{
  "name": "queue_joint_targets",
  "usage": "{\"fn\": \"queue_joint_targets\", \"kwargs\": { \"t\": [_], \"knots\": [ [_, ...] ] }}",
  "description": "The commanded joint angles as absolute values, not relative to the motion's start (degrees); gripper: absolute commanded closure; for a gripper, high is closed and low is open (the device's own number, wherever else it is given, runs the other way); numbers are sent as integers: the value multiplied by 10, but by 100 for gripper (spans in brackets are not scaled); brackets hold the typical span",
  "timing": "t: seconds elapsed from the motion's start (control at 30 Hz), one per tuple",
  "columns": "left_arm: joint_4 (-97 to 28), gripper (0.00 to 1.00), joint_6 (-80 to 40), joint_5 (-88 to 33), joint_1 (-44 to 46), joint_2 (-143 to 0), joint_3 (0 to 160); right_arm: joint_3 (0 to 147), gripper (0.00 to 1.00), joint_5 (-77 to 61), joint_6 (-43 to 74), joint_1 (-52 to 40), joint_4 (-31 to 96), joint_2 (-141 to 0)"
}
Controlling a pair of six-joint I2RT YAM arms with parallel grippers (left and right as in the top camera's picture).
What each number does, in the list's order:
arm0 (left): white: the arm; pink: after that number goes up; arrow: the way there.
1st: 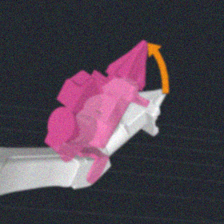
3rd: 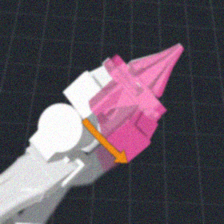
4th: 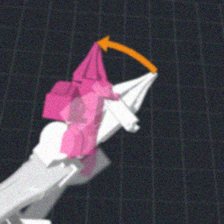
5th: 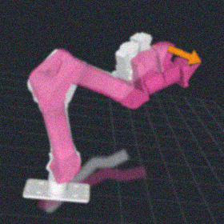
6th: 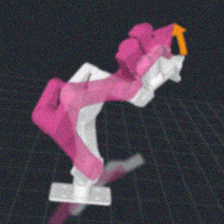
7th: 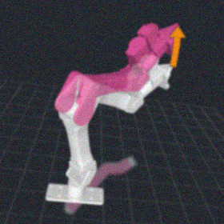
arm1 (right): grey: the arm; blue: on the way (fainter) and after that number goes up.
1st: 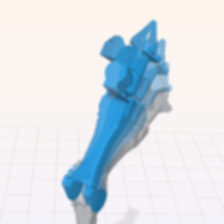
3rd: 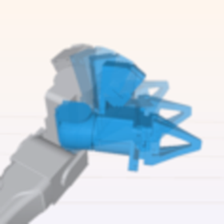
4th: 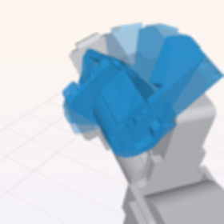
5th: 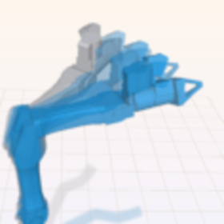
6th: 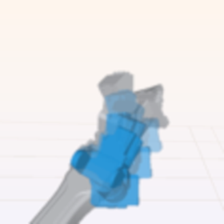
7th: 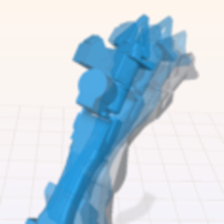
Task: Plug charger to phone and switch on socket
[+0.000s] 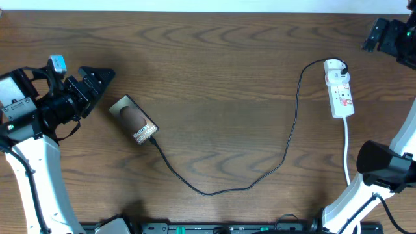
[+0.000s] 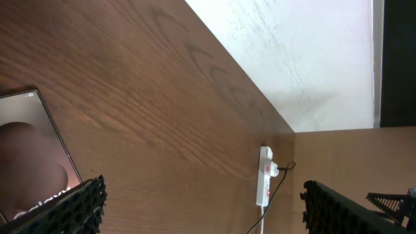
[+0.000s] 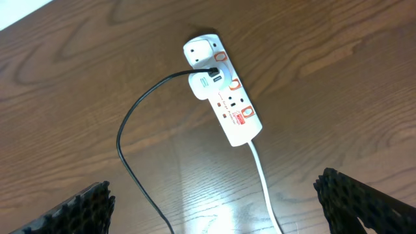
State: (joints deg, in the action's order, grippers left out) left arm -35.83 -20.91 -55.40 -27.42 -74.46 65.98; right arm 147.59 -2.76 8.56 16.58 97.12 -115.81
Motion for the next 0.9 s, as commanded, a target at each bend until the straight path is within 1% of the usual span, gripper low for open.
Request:
{"fn": "queue_joint_targets", "kwargs": {
  "t": [0.0, 0.23, 0.3, 0.43, 0.6, 0.73, 0.87],
  "knots": [
    [-360, 6, -200, -559, -276, -742, 659, 1481, 1, -20, 92, 164, 973, -1154],
    [-360, 6, -199, -559, -276, -732, 659, 1481, 1, -20, 92, 164, 973, -1154],
    [-364, 6, -199, -538, -274, -723, 658, 1481, 1, -20, 92, 164, 973, -1154],
    [-409, 6, -199, -378, -236, -689, 643, 1481, 1, -20, 92, 164, 973, -1154],
    [-411, 5, -200, -179, -143, -612, 579, 1481, 1, -20, 92, 164, 973, -1154],
    [-370, 6, -200, -95, -70, -526, 509, 1481, 1, -20, 92, 164, 973, -1154],
    [-289, 6, -199, -61, -16, -423, 428, 1481, 1, -20, 92, 164, 973, -1154]
  ]
}}
